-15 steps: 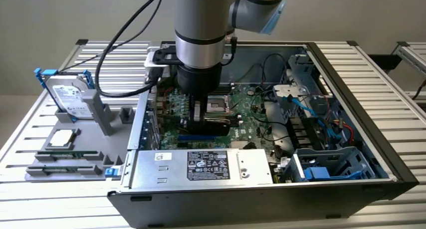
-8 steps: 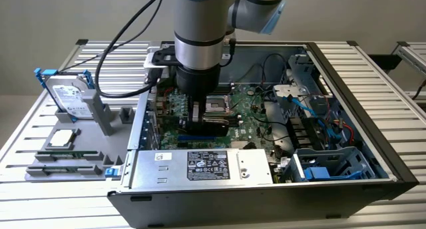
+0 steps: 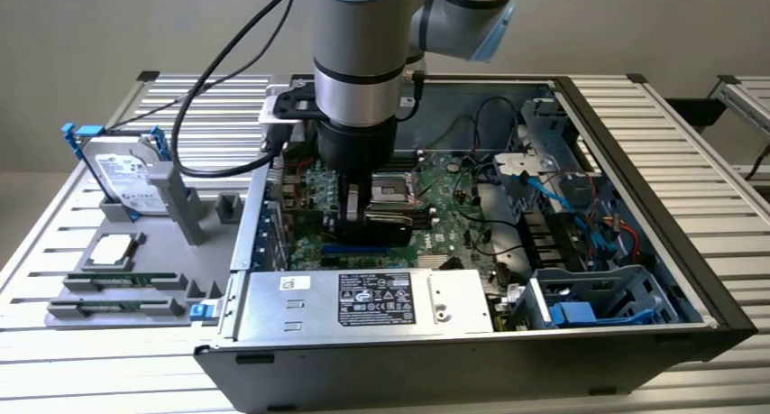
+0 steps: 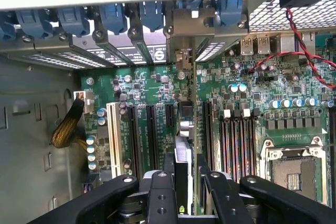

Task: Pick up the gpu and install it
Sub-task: 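Insert the gpu into the slot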

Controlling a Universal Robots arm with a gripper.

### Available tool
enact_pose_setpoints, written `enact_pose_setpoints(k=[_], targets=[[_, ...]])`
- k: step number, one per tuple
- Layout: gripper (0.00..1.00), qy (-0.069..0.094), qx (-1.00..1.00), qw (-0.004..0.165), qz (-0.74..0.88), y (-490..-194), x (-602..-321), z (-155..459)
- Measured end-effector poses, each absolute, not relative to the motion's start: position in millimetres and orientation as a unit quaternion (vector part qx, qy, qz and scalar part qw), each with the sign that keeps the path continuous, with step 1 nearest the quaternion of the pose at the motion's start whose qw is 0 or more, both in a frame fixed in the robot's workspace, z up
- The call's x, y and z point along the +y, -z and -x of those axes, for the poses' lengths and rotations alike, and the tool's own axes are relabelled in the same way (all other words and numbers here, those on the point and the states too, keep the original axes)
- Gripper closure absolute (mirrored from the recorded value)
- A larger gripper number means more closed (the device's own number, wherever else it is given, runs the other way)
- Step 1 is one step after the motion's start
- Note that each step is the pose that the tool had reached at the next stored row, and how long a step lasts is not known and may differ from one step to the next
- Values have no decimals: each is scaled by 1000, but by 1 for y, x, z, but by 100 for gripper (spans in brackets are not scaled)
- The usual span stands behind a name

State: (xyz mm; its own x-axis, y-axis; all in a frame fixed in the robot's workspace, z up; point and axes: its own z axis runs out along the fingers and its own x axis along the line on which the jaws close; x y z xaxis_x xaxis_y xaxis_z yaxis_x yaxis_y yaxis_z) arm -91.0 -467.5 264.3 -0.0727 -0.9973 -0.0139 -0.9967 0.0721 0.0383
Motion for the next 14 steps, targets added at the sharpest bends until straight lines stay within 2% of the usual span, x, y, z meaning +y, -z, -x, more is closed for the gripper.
enact_pose_setpoints(k=[14], targets=[[73,19,-732,8,-681,-262,-467,92]])
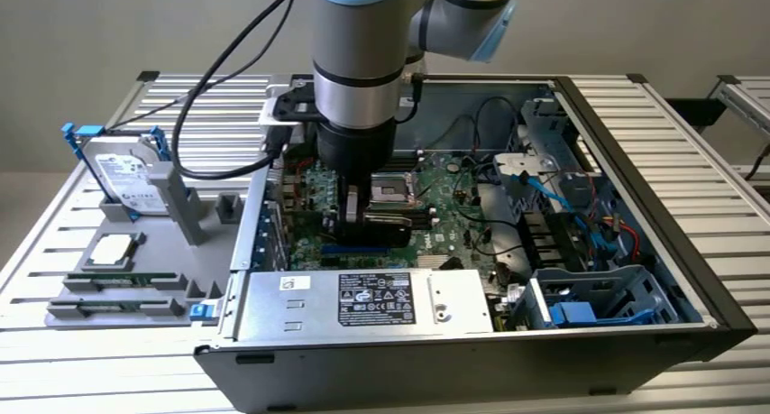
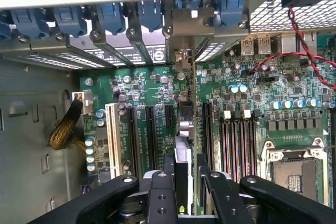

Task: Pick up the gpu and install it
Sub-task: 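Insert the gpu into the slot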

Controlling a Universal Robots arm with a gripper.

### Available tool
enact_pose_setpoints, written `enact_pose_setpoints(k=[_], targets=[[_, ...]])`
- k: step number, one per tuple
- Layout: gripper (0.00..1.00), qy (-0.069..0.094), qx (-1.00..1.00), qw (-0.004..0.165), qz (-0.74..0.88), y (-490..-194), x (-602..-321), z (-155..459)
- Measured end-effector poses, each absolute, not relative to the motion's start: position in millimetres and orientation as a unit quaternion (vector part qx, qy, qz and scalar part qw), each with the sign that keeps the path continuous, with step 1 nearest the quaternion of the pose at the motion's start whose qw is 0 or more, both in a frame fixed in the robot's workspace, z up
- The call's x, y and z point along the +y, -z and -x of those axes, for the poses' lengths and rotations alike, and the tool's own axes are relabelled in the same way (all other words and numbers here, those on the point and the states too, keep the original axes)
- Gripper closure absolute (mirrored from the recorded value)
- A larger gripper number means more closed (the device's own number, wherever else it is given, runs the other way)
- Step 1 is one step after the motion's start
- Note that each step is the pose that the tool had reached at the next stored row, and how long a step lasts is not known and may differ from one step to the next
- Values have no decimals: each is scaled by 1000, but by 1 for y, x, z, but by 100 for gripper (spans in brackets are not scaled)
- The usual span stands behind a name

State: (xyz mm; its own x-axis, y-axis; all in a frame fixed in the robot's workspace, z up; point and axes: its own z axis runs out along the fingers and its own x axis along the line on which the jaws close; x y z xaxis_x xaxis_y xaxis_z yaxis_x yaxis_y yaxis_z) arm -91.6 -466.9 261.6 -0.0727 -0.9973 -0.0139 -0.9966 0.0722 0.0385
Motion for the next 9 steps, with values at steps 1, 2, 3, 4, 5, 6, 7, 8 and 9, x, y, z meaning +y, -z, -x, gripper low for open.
enact_pose_setpoints(k=[1,2,3,4,5,6,7,8,9], targets=[[73,19,-732,8,-681,-261,-467,92],[73,19,-732,8,-681,-261,-467,92],[73,19,-732,8,-681,-261,-467,92],[73,19,-732,8,-681,-261,-467,92],[73,19,-732,8,-681,-260,-467,92],[73,19,-732,8,-681,-260,-466,92],[73,19,-732,8,-681,-260,-466,92],[73,19,-732,8,-681,-260,-466,92],[73,19,-732,8,-681,-260,-466,92]])
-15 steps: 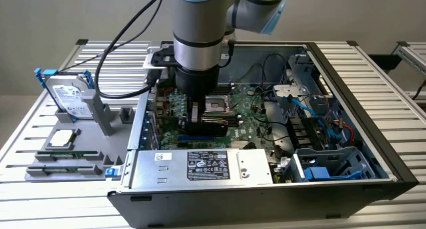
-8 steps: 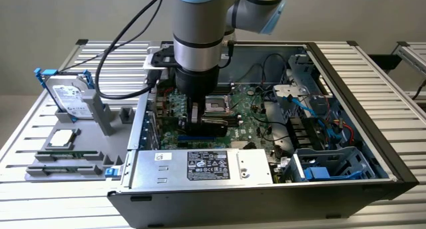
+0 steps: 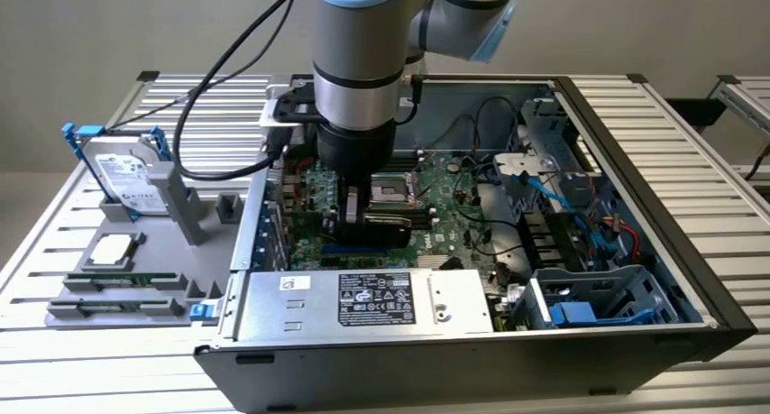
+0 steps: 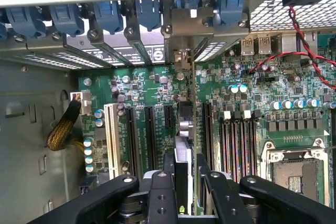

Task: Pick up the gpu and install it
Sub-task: 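Insert the gpu into the slot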

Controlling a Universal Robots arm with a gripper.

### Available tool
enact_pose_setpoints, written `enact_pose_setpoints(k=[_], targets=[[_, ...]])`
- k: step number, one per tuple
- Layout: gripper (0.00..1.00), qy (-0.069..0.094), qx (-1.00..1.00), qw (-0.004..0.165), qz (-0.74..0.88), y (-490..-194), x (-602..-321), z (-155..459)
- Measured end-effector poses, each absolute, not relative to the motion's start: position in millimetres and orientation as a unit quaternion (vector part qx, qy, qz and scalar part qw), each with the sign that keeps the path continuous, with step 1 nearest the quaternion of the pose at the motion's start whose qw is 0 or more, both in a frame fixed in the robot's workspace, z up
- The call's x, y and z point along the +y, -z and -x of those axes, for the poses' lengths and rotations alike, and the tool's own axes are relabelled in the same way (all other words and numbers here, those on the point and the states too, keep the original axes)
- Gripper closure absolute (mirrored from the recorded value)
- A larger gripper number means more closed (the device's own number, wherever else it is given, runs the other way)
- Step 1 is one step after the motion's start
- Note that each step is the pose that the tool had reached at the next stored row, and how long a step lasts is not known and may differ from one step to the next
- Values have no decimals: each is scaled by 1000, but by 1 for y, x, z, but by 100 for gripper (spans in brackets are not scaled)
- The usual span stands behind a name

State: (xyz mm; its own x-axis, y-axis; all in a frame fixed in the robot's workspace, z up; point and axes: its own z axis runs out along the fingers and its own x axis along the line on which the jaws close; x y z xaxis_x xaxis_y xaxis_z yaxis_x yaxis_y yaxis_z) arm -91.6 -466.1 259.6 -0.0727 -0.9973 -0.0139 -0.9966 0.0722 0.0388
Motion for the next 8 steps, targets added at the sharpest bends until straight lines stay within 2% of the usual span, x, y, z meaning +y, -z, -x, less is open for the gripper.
enact_pose_setpoints(k=[8], targets=[[73,19,-732,8,-681,-258,-465,92]])
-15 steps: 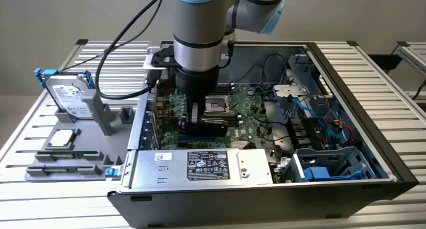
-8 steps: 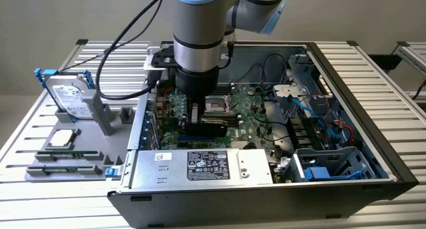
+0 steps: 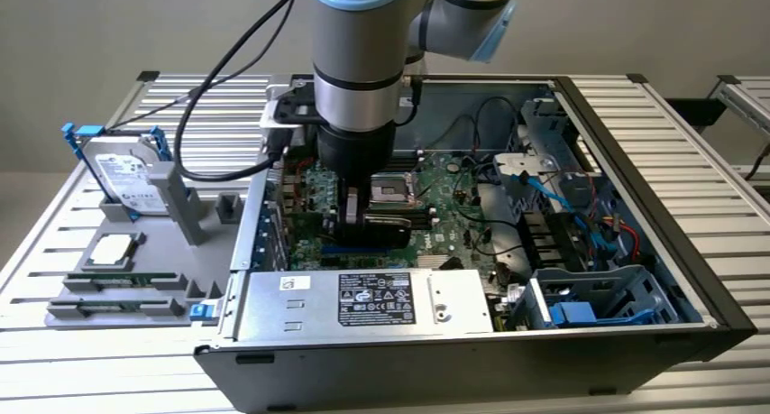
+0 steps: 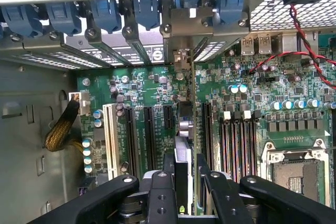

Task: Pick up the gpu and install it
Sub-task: 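Insert the gpu into the slot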

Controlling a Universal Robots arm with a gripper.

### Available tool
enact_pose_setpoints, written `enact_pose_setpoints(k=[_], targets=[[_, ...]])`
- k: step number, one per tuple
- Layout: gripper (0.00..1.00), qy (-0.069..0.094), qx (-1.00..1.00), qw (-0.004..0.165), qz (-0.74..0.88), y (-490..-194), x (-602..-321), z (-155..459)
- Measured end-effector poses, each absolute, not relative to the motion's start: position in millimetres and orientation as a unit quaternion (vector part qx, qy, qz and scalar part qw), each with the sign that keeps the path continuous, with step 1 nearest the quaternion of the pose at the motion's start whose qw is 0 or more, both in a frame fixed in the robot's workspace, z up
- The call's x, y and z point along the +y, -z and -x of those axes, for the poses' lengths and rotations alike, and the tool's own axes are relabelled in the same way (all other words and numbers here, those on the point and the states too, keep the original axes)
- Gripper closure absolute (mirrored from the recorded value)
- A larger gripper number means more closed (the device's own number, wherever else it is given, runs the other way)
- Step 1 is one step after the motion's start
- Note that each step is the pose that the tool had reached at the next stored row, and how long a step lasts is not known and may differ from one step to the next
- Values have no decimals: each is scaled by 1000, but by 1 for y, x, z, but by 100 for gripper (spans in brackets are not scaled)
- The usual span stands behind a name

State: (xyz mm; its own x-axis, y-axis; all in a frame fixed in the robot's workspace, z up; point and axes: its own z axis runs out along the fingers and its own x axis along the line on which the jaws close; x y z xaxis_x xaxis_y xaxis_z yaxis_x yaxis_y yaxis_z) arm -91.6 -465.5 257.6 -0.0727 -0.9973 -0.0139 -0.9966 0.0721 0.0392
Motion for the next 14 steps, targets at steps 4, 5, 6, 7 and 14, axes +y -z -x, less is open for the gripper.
enact_pose_setpoints(k=[4,5,6,7,14], targets=[[73,19,-732,8,-681,-256,-465,92],[73,19,-732,8,-681,-256,-465,92],[73,19,-732,8,-681,-256,-465,92],[73,19,-732,8,-681,-256,-465,92],[73,19,-732,8,-681,-255,-464,92]])
